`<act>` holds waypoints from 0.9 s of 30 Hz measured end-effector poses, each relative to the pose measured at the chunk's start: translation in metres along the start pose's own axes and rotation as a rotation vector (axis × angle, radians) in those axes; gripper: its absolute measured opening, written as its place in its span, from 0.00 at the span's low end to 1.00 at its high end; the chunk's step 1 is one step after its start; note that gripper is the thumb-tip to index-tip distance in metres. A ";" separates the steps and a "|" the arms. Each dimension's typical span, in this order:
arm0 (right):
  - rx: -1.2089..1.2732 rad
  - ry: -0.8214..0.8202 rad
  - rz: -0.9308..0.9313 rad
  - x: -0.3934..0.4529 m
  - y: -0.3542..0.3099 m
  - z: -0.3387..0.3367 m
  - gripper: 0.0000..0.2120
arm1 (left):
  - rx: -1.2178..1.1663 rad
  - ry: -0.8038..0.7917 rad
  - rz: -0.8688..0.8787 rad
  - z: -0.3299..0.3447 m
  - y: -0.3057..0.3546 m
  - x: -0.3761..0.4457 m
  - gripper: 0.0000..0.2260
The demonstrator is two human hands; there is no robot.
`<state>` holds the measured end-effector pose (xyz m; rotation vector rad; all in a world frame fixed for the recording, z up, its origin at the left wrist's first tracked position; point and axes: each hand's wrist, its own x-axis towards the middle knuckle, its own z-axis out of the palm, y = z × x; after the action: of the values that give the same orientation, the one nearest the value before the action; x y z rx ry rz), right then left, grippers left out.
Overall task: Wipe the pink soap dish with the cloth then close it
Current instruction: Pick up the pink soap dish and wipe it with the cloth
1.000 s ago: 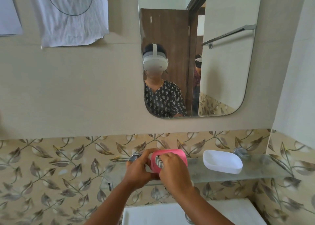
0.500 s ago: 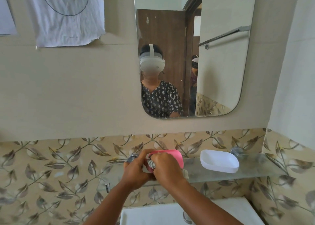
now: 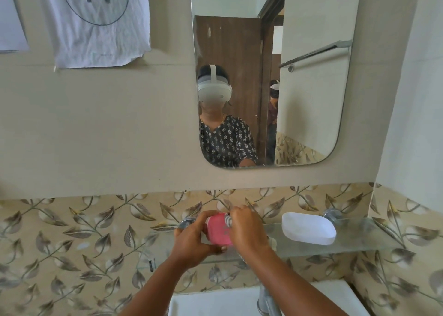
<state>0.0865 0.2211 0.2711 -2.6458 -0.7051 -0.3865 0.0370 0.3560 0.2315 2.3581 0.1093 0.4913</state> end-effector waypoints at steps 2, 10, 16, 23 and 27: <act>0.006 -0.019 -0.106 -0.003 -0.004 0.003 0.21 | -0.011 -0.007 -0.012 0.000 0.000 0.000 0.35; -0.093 -0.027 -0.281 -0.007 -0.005 0.003 0.17 | -0.010 0.011 0.000 0.000 0.002 -0.001 0.36; -0.275 -0.048 -0.063 0.008 0.007 -0.009 0.07 | 0.011 0.008 -0.022 0.000 0.004 -0.001 0.35; -0.409 -0.129 0.004 0.020 0.000 -0.008 0.08 | 0.035 0.038 -0.003 0.000 0.005 -0.003 0.35; -0.369 -0.151 0.050 0.022 0.003 -0.010 0.08 | 0.042 0.047 0.004 0.001 0.004 -0.004 0.35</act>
<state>0.1052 0.2240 0.2867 -3.0616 -0.6651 -0.3316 0.0331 0.3515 0.2326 2.3888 0.1382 0.5518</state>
